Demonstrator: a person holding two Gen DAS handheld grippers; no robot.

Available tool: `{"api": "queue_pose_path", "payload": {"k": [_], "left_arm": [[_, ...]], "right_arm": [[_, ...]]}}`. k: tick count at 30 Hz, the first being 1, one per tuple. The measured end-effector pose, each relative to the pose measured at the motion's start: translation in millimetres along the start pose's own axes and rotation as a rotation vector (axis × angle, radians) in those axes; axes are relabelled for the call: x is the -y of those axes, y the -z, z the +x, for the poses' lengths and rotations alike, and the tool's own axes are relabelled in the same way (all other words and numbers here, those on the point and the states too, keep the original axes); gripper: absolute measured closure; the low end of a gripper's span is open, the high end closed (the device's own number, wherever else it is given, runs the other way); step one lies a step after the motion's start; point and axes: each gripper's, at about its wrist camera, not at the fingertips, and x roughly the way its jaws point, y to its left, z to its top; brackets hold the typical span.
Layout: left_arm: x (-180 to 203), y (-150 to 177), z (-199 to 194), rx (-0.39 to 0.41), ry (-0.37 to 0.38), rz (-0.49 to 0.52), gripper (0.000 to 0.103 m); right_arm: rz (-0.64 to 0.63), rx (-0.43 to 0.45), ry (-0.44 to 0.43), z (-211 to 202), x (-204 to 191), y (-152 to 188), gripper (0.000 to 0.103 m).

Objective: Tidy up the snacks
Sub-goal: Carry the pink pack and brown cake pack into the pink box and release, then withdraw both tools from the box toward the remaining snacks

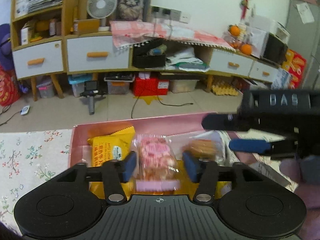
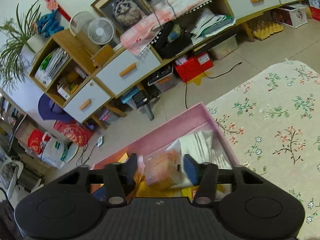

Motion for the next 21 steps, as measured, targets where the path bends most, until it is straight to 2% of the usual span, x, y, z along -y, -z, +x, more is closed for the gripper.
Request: {"api": "queue_pose_path", "payload": {"k": [4,9,17,21], "left_arm": [[2,1,-2,-0.019,-0.011,0.014,0.032],[3,2,-11,-0.038,-0.013,0.02,0.022],[2,2,-36,-0.041,-0.049,0.054,0.016],[1,3,-54,-0.048,-0.066,0.074,0.015]], "right_arm": [[0.015,0.012,-0.009,-5,1,-3,0.056],[-0.026,0.002,0.009,-11,-7,-4,0.05],[-0.181,0.025,0.08,-31,-21,-7,0.037],[-0.233,0.037,0.137,-47,-21,-6,0.034]]}}
